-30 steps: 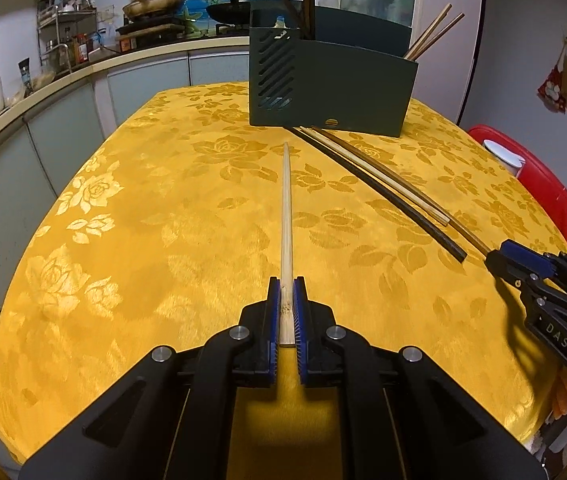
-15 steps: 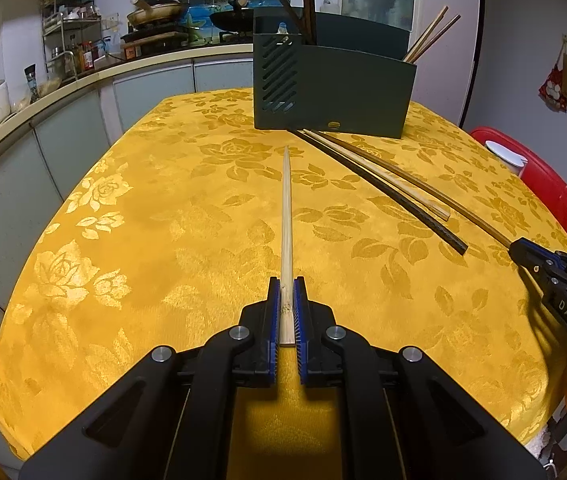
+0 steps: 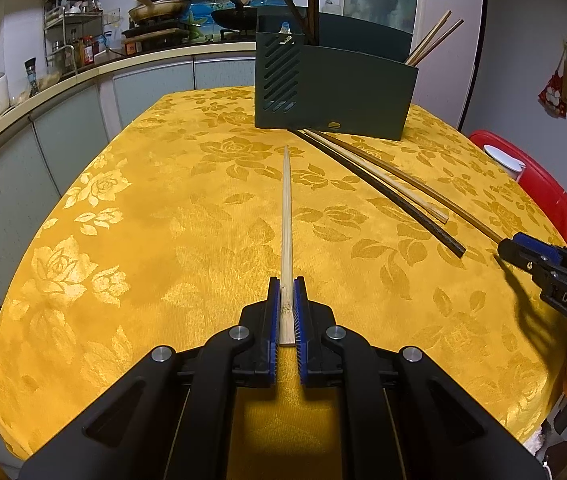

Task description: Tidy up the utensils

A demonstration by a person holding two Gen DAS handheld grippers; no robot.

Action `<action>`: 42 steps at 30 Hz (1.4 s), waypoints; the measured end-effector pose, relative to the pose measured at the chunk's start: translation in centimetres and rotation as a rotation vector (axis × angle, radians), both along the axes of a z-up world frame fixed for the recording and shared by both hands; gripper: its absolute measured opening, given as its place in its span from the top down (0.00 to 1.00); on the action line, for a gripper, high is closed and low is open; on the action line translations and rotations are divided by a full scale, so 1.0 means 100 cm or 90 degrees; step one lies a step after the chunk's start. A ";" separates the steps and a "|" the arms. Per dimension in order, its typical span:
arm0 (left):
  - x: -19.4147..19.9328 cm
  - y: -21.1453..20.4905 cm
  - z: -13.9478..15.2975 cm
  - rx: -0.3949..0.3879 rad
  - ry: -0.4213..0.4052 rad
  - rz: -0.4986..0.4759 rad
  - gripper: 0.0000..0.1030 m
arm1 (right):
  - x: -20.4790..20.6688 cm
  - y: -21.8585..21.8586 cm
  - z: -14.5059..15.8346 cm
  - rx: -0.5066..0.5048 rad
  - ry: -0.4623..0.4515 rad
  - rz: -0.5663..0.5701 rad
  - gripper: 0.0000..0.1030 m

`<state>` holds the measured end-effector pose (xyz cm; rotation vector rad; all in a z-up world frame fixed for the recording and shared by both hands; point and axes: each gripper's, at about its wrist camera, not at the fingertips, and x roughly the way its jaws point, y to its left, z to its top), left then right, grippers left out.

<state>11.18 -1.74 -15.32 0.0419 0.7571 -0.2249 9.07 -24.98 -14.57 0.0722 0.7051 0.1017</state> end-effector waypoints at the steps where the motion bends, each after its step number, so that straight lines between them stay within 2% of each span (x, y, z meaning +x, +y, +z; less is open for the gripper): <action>1: 0.000 0.000 0.000 0.000 0.000 0.000 0.94 | 0.002 0.000 0.003 -0.010 -0.007 -0.001 0.63; 3: 0.000 0.000 0.000 0.000 0.000 0.000 0.94 | 0.011 0.001 0.004 -0.029 0.003 0.003 0.63; 5: 0.000 0.000 0.000 0.000 0.000 0.001 0.94 | 0.020 0.001 0.000 -0.015 0.043 0.027 0.63; 8: 0.000 0.001 0.001 -0.005 0.001 0.003 0.94 | 0.018 0.004 -0.001 -0.026 0.039 0.037 0.64; 10: 0.000 0.001 0.001 -0.006 -0.001 0.005 0.94 | 0.017 0.009 -0.002 -0.045 0.033 0.046 0.77; 13: 0.000 0.000 0.001 -0.007 -0.003 0.008 0.94 | 0.015 0.014 -0.003 -0.059 0.024 0.066 0.87; 22: -0.001 0.000 0.004 -0.003 -0.004 0.004 0.94 | 0.010 0.016 0.002 -0.065 0.016 0.054 0.90; 28: -0.007 0.002 0.027 0.006 -0.046 -0.002 0.94 | -0.011 0.004 0.039 -0.046 -0.047 0.036 0.91; 32: -0.014 0.007 0.052 0.004 -0.088 -0.006 0.94 | -0.027 -0.009 0.073 -0.025 -0.101 0.024 0.92; 33: -0.016 0.008 0.060 0.002 -0.100 -0.008 1.00 | -0.030 -0.012 0.082 -0.016 -0.115 0.022 0.93; 38: -0.021 0.014 0.099 -0.019 -0.148 -0.024 1.00 | -0.045 -0.020 0.120 0.010 -0.173 0.021 0.93; 42: -0.018 0.015 0.110 -0.018 -0.159 -0.022 1.00 | -0.053 -0.021 0.136 0.018 -0.200 0.022 0.93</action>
